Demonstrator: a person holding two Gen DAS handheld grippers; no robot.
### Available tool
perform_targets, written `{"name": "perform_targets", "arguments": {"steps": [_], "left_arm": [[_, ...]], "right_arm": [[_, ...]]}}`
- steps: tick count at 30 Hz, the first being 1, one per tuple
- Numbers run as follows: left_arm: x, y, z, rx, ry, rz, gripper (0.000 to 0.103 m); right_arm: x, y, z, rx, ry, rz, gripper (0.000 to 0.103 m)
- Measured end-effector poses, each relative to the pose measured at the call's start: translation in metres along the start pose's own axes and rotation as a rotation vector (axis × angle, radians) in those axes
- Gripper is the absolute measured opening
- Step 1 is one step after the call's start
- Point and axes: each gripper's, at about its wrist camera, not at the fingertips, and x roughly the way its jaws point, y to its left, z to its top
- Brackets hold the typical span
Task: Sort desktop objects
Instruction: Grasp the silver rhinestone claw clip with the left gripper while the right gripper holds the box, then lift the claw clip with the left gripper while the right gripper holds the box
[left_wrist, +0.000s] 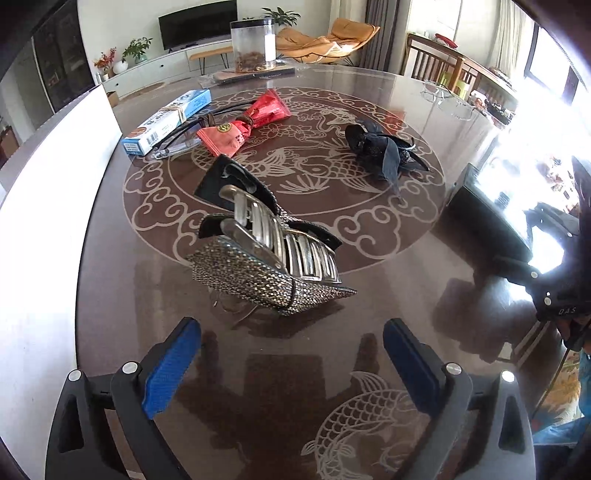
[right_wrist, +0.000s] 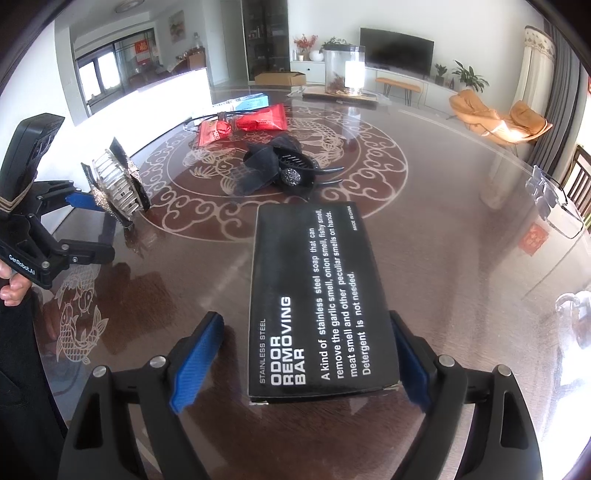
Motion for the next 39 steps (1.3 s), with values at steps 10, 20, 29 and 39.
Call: {"name": "perform_targets", "arguments": {"steps": [10, 20, 29, 39], "left_arm": [[0.031, 0.006, 0.036, -0.426, -0.034, 0.135, 0.101], [0.032, 0.008, 0.038, -0.09, -0.039, 0.066, 0.062], [0.021, -0.002, 0.013, 0.047, 0.002, 0.117, 0.101], [0.004, 0.036, -0.006, -0.195, 0.053, 0.168, 0.101]], "right_arm": [[0.0, 0.003, -0.001, -0.013, 0.006, 0.004, 0.092], [0.001, 0.005, -0.001, -0.022, 0.012, 0.015, 0.096], [0.001, 0.004, -0.002, -0.024, 0.012, 0.014, 0.096], [0.0, 0.004, -0.001, -0.025, 0.012, 0.013, 0.096]]}}
